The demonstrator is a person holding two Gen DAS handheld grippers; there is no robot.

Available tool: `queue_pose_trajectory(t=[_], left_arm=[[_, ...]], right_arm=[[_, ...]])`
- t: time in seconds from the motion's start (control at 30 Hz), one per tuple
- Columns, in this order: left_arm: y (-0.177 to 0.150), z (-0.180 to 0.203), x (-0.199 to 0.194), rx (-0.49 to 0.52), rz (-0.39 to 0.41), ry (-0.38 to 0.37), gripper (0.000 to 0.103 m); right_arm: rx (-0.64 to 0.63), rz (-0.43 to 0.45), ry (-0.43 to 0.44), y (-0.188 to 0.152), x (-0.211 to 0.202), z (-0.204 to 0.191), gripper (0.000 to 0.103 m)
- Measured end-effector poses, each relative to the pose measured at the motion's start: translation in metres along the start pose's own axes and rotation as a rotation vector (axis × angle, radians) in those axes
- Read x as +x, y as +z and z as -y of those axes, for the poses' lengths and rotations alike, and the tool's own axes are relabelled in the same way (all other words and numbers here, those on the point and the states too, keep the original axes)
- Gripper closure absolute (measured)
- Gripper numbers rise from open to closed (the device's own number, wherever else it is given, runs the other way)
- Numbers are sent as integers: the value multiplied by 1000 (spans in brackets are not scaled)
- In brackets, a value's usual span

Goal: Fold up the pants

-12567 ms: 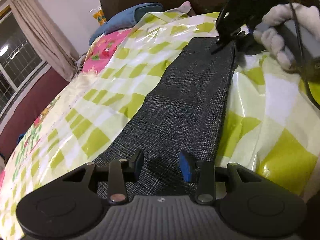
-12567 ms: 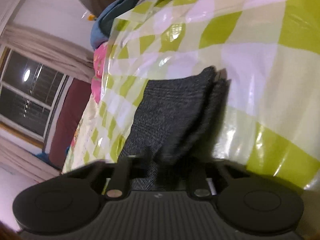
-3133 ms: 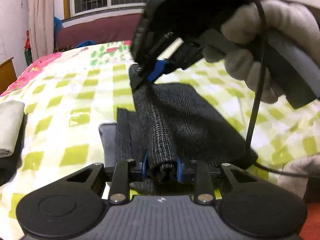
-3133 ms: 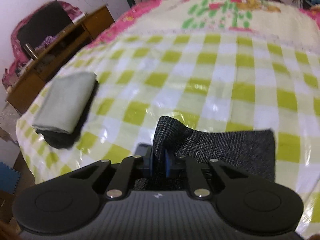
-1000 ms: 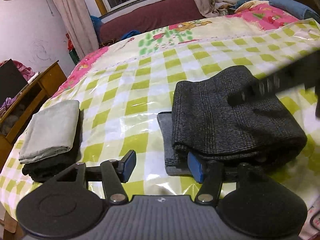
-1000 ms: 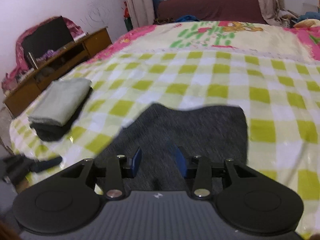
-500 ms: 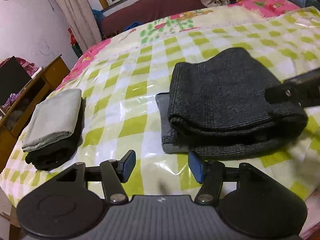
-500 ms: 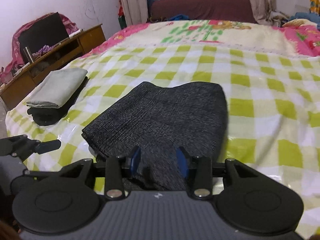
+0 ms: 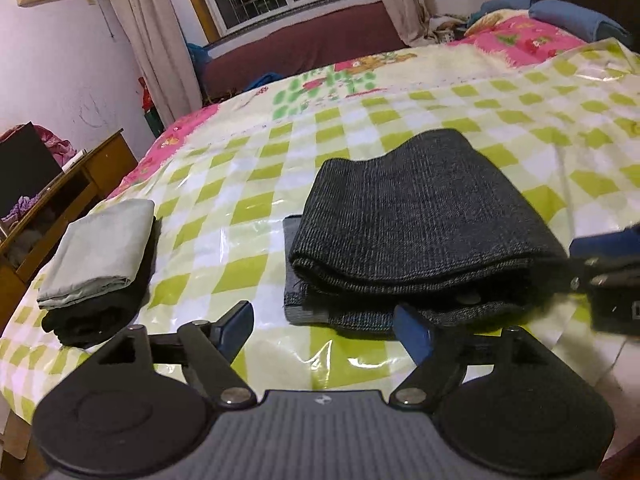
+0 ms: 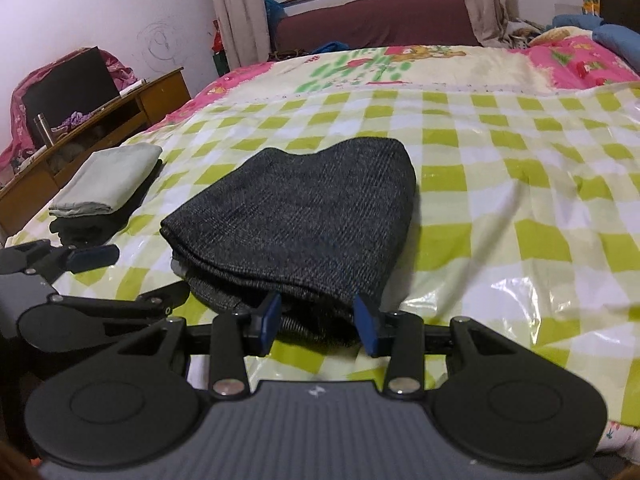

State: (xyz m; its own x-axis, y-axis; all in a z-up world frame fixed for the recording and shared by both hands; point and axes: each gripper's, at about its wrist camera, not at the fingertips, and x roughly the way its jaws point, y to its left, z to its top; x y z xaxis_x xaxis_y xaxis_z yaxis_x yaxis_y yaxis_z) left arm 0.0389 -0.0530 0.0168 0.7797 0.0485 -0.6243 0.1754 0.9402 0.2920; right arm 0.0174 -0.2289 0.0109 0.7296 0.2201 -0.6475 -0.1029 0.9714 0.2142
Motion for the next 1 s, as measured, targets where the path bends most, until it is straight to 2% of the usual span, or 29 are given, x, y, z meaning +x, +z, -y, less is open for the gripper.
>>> queue_pose_trajectory(t=[0.07,0.2,0.33,0.4,1.0], left_arm=[[1,1,-1,-9,1,-1,7],[0,2,-2,-15,6,-2,7],[0,1,-2,-44,1,-35,6],[-1,1,-1,-54,-5,-45,0],[-10,8,2,-69,-28,-52,0]], right_arm=[[1,4,-1,-2,-2,0,61],[-6,22,-2,-2,-6,-3,61],[3,27,-8,-3,-7,-3,60],[10,28,-12,-4,-7,-2,60],[43,-5,-49,-16,-3,10,60]])
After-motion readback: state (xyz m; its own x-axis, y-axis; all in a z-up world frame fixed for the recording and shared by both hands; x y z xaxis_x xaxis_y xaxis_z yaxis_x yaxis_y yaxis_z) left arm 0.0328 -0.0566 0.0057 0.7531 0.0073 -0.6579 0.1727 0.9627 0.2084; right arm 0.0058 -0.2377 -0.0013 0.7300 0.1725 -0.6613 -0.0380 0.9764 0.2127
